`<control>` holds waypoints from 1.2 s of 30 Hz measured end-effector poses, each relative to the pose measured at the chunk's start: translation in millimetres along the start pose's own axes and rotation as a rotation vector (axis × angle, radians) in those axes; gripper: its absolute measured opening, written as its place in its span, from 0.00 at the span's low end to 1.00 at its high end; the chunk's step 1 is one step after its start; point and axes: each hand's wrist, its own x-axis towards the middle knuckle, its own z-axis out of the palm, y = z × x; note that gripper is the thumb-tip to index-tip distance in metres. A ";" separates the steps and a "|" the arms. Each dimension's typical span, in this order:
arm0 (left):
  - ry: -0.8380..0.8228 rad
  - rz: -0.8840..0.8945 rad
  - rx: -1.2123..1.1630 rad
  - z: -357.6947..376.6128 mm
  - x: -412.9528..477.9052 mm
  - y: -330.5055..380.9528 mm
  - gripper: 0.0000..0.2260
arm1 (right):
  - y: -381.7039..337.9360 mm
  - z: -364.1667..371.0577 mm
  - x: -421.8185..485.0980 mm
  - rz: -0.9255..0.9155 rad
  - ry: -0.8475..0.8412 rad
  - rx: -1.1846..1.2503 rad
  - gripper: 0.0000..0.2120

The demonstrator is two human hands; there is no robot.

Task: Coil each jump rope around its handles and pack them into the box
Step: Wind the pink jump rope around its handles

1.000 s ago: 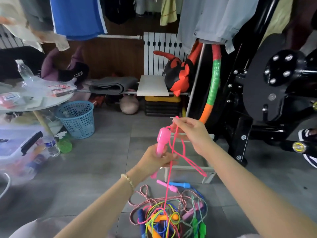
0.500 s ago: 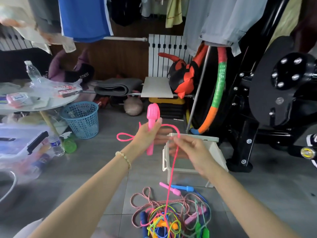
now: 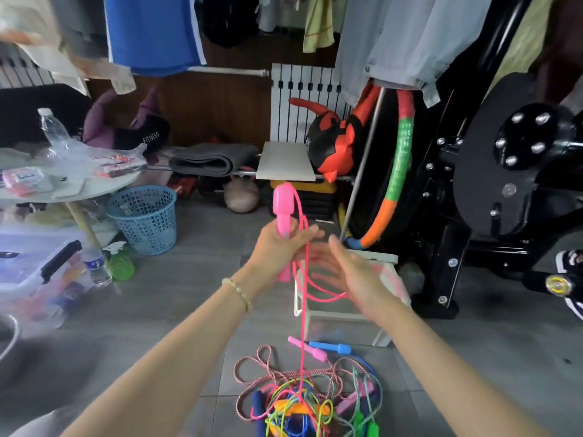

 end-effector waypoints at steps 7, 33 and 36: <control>-0.001 -0.033 0.071 -6.1 12.6 14.0 0.12 | 22.6 10.0 -11.6 0.007 -0.072 -0.167 0.08; 0.085 0.078 -0.054 -16.3 8.9 26.9 0.14 | 25.3 2.2 -9.9 -0.021 0.010 -0.200 0.03; 0.006 -0.046 0.042 -15.4 -0.5 -0.2 0.09 | 7.1 3.2 -4.8 -0.149 0.123 -0.124 0.05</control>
